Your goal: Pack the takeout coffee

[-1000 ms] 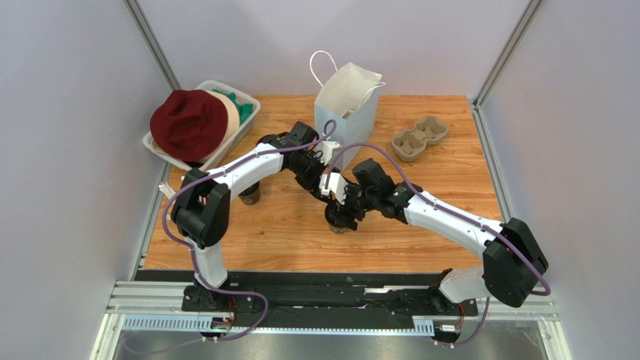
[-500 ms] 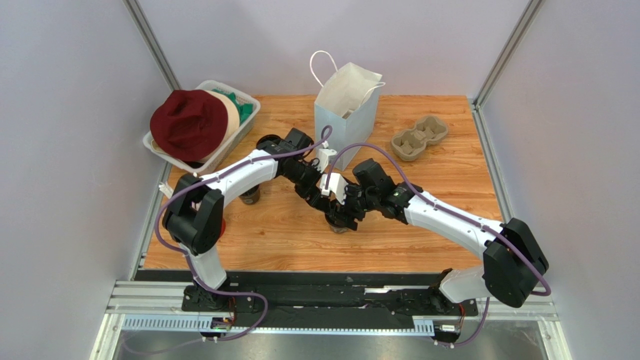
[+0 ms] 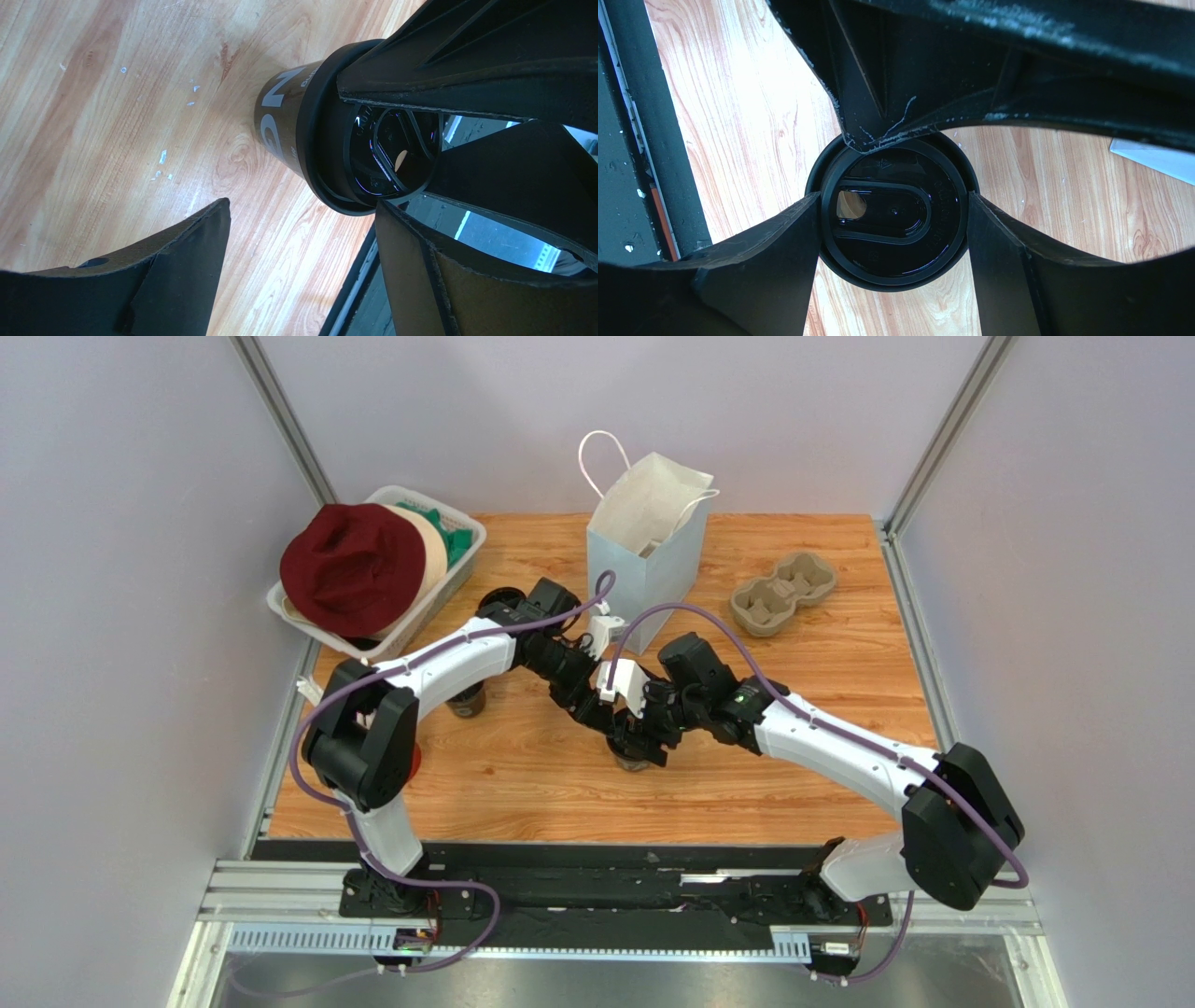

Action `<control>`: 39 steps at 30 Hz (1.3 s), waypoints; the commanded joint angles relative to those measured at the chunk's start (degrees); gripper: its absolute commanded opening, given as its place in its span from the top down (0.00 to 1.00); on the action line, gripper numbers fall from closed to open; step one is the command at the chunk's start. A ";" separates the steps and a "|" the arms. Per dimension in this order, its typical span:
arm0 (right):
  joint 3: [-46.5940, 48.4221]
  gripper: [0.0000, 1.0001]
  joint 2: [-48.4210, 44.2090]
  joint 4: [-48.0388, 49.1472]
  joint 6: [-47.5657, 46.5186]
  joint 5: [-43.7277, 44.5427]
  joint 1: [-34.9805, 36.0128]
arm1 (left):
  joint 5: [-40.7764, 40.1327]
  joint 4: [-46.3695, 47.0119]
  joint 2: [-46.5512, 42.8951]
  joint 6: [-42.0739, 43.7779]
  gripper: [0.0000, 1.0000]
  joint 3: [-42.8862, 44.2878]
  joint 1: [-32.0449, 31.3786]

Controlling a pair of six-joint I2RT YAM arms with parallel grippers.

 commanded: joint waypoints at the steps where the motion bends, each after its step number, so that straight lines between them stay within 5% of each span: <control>1: -4.70 0.31 3.77 -10.33 -2.00 5.05 0.26 | -2.02 1.77 -1.25 2.28 0.18 -1.03 1.63; 24: -4.53 0.31 4.38 -10.50 -2.08 4.96 0.26 | 1.67 3.35 0.33 -0.35 0.20 -0.68 1.81; 39: -4.53 0.31 4.74 -10.50 -2.17 5.23 0.26 | -2.80 2.47 0.76 1.49 0.21 -2.79 0.05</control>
